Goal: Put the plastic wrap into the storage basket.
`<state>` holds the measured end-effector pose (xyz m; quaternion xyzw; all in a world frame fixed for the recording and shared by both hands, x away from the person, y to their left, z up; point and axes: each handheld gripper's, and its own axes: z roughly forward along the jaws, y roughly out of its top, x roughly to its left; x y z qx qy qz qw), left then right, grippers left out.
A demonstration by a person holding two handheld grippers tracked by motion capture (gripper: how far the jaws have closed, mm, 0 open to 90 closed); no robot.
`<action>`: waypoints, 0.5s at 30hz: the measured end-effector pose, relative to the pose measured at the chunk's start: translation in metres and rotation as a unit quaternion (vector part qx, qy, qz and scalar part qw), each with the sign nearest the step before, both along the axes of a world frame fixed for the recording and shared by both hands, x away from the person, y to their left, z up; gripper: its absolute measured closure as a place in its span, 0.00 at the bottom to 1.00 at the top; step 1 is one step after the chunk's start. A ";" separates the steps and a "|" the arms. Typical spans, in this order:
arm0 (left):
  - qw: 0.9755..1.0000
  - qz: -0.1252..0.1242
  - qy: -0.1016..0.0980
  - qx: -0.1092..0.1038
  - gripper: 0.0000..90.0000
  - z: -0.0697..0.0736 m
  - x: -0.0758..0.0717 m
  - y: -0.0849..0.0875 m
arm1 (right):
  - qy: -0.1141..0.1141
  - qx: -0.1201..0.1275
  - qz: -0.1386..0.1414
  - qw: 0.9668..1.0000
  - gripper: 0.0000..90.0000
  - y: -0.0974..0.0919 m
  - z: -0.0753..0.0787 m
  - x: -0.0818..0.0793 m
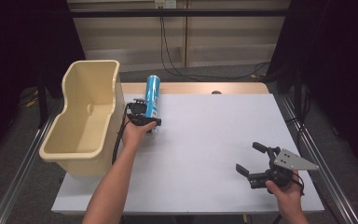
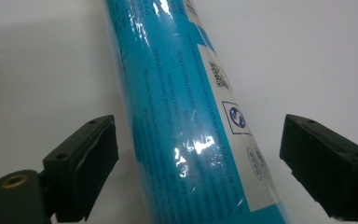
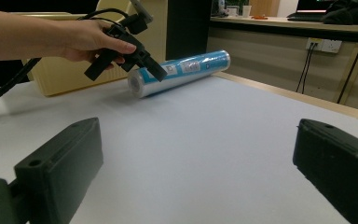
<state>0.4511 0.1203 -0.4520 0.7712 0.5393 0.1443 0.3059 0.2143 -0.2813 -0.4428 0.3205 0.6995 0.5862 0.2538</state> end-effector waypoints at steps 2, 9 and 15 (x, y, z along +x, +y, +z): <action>1.000 0.000 0.006 -0.004 0.19 0.000 0.001 -0.001 | 0.000 0.000 0.000 1.000 0.01 0.000 0.000 0.000; 0.999 0.006 0.032 0.008 0.24 -0.004 0.006 -0.002 | 0.000 -0.001 0.001 1.000 0.01 0.000 0.000 0.000; 0.998 0.025 0.061 -0.003 0.26 -0.007 0.009 -0.005 | 0.000 -0.001 0.001 1.000 0.01 0.000 0.000 0.000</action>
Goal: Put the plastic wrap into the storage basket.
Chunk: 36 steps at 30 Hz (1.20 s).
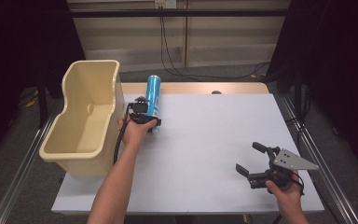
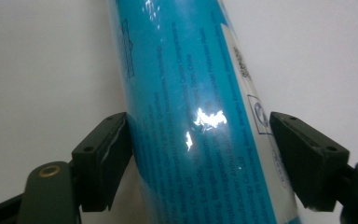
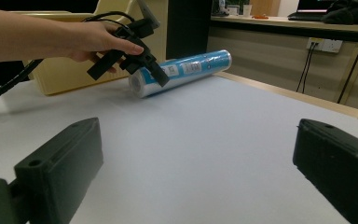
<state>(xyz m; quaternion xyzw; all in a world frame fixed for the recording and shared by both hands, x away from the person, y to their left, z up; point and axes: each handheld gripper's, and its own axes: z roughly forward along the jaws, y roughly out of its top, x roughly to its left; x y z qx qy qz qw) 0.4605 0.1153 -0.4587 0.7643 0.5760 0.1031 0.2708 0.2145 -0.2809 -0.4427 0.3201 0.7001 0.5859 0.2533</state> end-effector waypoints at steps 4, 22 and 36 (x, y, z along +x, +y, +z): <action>1.000 0.008 0.009 -0.002 0.27 -0.003 0.001 -0.003 | -0.001 -0.001 0.001 1.000 0.01 -0.001 0.000 0.000; 0.996 0.041 0.069 -0.031 0.33 0.003 -0.034 0.004 | 0.000 0.000 -0.004 1.000 0.01 -0.004 0.000 0.000; 0.998 0.001 0.060 -0.018 0.33 0.006 -0.114 0.017 | -0.003 -0.001 -0.002 1.000 0.01 0.000 0.001 -0.002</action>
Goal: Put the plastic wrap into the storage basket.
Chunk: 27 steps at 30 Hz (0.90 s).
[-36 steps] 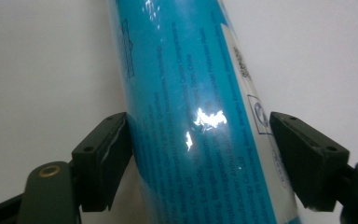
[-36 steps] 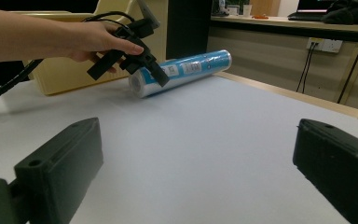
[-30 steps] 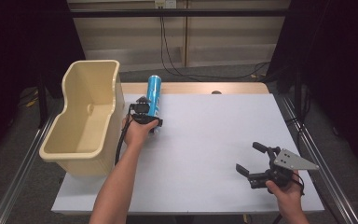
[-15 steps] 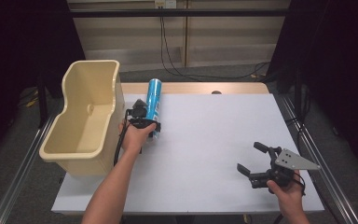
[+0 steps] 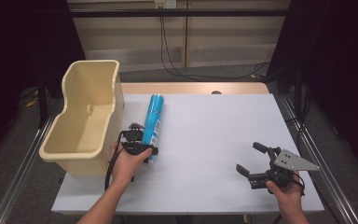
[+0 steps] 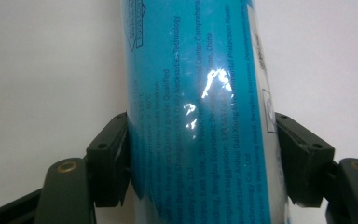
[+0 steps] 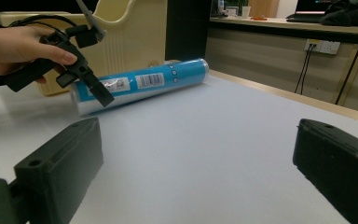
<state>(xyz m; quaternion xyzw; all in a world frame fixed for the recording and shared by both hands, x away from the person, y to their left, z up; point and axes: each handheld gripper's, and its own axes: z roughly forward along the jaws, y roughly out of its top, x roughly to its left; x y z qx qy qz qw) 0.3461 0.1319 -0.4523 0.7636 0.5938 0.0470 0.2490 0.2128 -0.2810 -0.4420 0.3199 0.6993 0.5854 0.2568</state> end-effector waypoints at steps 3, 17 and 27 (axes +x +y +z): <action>1.000 -0.004 0.002 0.008 0.32 0.002 0.002 -0.002 | 0.000 -0.002 0.003 1.000 0.01 0.001 0.000 0.001; 1.000 0.007 -0.013 0.015 0.30 0.027 0.047 -0.008 | 0.002 -0.004 0.003 1.000 0.01 0.001 -0.001 0.001; 1.000 0.023 0.006 0.021 0.29 0.024 0.087 -0.023 | 0.001 -0.005 0.003 1.000 0.01 0.001 -0.001 0.001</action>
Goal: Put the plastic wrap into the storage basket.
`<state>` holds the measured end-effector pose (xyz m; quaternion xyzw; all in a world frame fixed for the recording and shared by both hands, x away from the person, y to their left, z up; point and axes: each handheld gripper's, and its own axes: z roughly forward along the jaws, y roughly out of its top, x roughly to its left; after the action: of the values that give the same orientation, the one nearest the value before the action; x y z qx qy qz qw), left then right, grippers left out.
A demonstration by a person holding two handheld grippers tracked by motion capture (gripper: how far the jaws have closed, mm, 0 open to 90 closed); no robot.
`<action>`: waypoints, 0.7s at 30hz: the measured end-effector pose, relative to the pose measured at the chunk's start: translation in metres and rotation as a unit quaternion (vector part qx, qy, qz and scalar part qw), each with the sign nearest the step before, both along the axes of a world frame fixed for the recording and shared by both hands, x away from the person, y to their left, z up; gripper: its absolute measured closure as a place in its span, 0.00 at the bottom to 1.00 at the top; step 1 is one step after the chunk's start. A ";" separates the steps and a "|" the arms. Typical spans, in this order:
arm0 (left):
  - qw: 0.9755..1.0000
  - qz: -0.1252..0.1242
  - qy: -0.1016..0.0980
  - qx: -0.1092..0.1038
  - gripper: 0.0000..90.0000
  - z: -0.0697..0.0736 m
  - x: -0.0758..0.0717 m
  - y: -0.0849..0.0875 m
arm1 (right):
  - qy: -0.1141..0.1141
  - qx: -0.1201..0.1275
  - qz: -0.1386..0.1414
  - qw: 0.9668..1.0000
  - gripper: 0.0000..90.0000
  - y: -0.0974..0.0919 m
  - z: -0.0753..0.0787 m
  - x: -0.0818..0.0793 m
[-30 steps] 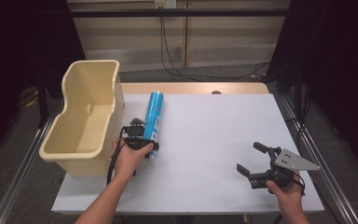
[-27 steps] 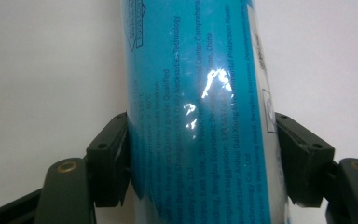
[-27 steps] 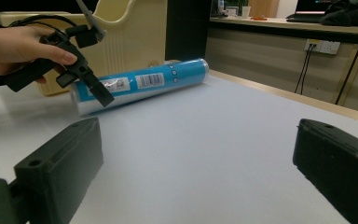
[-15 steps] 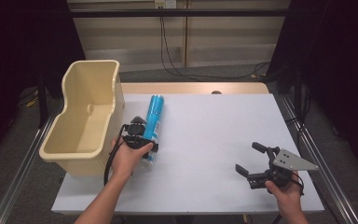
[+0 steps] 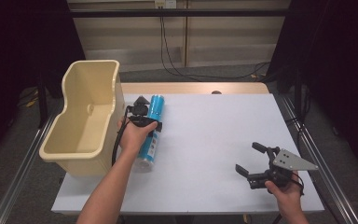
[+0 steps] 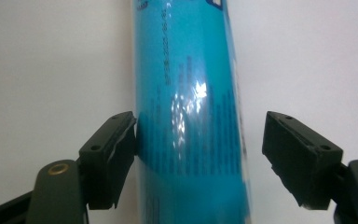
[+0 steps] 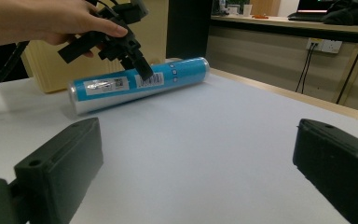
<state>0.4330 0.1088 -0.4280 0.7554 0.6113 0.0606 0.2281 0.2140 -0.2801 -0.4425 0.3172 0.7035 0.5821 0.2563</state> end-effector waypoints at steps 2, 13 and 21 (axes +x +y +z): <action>1.000 0.001 -0.001 0.004 0.28 -0.002 0.006 -0.002 | 0.000 0.000 0.001 1.000 0.01 0.000 0.000 0.000; 1.000 0.012 0.025 0.008 0.29 -0.018 0.022 -0.003 | 0.000 0.000 0.001 1.000 0.01 -0.001 0.000 0.000; 0.999 -0.001 0.041 0.028 0.34 -0.021 0.028 -0.013 | 0.000 0.000 0.001 1.000 0.01 -0.001 0.000 0.000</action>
<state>0.4609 0.0960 -0.4492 0.7640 0.6174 0.0462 0.1817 0.2140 -0.2809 -0.4425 0.3170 0.7036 0.5822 0.2558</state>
